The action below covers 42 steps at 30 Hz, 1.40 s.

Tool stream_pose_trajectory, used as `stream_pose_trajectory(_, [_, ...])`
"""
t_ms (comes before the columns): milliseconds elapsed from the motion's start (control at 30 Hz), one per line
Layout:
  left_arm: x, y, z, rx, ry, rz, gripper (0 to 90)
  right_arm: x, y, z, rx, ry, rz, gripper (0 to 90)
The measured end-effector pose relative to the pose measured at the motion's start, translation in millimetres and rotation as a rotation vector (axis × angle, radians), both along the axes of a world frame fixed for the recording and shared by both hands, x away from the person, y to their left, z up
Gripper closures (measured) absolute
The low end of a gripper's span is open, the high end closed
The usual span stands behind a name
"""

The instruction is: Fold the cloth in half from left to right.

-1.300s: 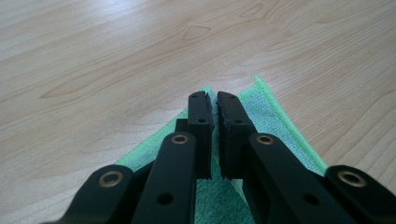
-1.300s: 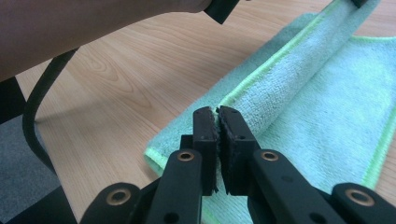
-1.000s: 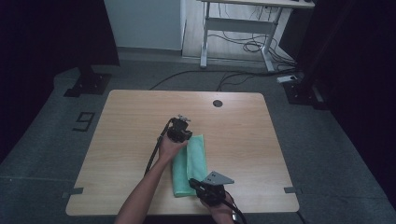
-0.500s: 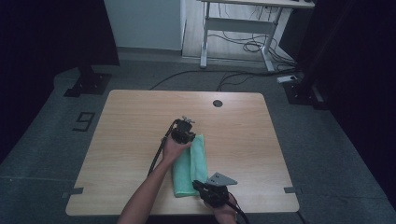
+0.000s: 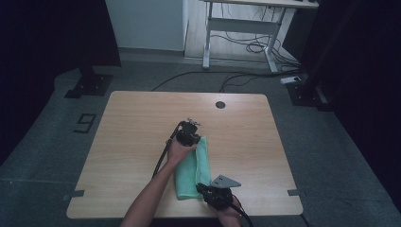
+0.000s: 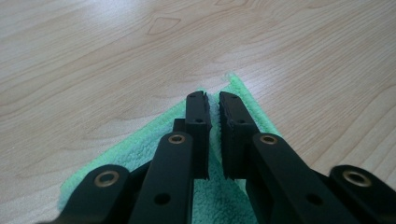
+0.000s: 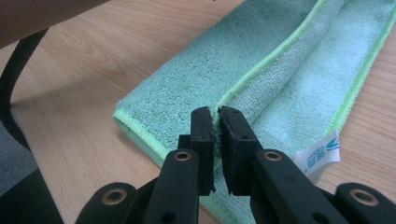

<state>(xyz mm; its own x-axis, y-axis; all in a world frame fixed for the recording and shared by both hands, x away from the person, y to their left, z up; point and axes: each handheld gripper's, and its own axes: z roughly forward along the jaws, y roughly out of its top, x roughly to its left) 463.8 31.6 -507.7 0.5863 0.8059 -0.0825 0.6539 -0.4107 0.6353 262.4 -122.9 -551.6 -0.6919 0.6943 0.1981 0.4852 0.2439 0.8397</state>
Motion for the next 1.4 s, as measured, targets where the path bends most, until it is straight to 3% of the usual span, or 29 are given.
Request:
stream_pose_trajectory(433, [0.2,-11.9,0.5,0.016,-0.006,-0.023,82.8,0.9,-2.1,-2.2,0.006,0.014,-0.007,82.5])
stream_pose_trajectory(833, [-0.2,-24.3,3.3,-0.001,-0.021,-0.049,85.7,0.8,-6.9,-4.9,0.025,0.038,-0.006,82.7])
stream_pose_trajectory(1067, [-2.4,-27.6,10.9,-0.009,-0.038,-0.054,85.5,-3.1,-7.8,-1.9,0.031,0.007,-0.005,83.8])
stream_pose_trajectory(1167, [0.2,-32.0,6.5,0.021,-0.038,-0.054,84.2,-1.4,-10.0,-3.5,0.018,0.026,-0.011,81.5])
stream_pose_trajectory(1300, [3.6,-33.3,-1.8,0.025,-0.019,-0.042,81.2,-0.4,-11.6,-6.1,-0.004,0.043,-0.017,77.8])
stream_pose_trajectory(1400, [4.3,-31.7,-4.6,0.012,-0.024,-0.03,72.6,-1.8,-11.7,-5.5,-0.027,0.036,-0.034,71.2])
